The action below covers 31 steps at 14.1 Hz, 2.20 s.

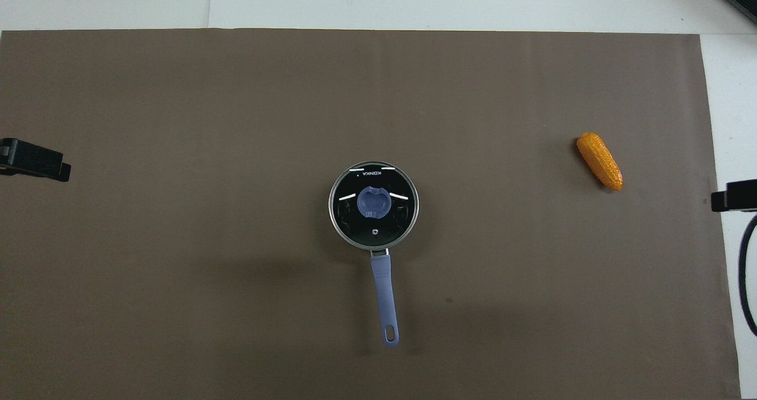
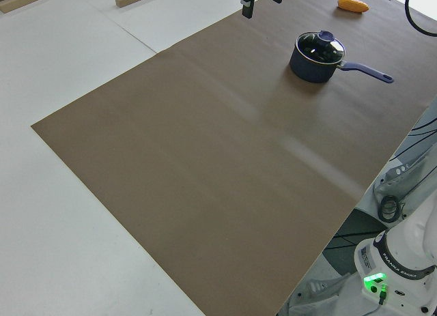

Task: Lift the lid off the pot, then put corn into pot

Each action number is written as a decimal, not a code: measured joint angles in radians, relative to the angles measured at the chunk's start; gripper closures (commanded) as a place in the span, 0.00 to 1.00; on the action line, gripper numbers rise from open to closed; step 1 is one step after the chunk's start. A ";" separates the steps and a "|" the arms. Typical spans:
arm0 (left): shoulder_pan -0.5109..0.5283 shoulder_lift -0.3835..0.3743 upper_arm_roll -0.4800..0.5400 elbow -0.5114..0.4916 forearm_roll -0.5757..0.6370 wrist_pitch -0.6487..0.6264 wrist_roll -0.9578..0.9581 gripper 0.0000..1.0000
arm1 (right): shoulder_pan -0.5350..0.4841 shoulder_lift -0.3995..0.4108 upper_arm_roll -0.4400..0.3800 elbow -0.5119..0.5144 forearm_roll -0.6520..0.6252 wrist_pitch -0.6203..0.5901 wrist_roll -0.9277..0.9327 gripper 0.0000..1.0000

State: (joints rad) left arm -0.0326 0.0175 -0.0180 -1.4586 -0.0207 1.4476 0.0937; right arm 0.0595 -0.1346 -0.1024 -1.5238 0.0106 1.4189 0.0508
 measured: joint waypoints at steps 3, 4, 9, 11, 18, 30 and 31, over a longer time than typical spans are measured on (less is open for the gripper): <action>-0.042 0.001 -0.003 -0.047 0.000 0.024 0.000 0.00 | 0.000 0.000 0.000 0.000 0.000 0.000 0.000 0.00; -0.060 0.001 -0.004 -0.068 0.000 0.035 0.000 0.00 | 0.000 0.000 0.000 0.000 0.000 0.000 0.000 0.00; -0.152 0.002 -0.008 -0.192 -0.001 0.166 0.000 0.00 | 0.000 0.000 0.000 0.000 0.000 0.000 0.000 0.00; -0.189 0.003 -0.009 -0.241 -0.003 0.227 0.000 0.00 | 0.000 0.000 0.000 0.000 0.000 0.000 0.000 0.00; -0.348 0.012 -0.011 -0.403 -0.032 0.472 -0.010 0.00 | 0.000 0.000 0.000 0.000 0.000 0.000 0.000 0.00; -0.651 0.171 -0.012 -0.386 -0.032 0.698 -0.512 0.00 | 0.000 0.000 0.000 0.000 0.000 0.000 0.000 0.00; -0.667 0.193 -0.012 -0.359 -0.026 0.696 -0.542 0.00 | 0.000 0.000 0.000 0.000 0.000 0.000 0.000 0.00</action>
State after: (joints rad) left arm -0.6996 0.2101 -0.0300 -1.8177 -0.0464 2.1440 -0.4487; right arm 0.0595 -0.1346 -0.1024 -1.5238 0.0106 1.4189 0.0508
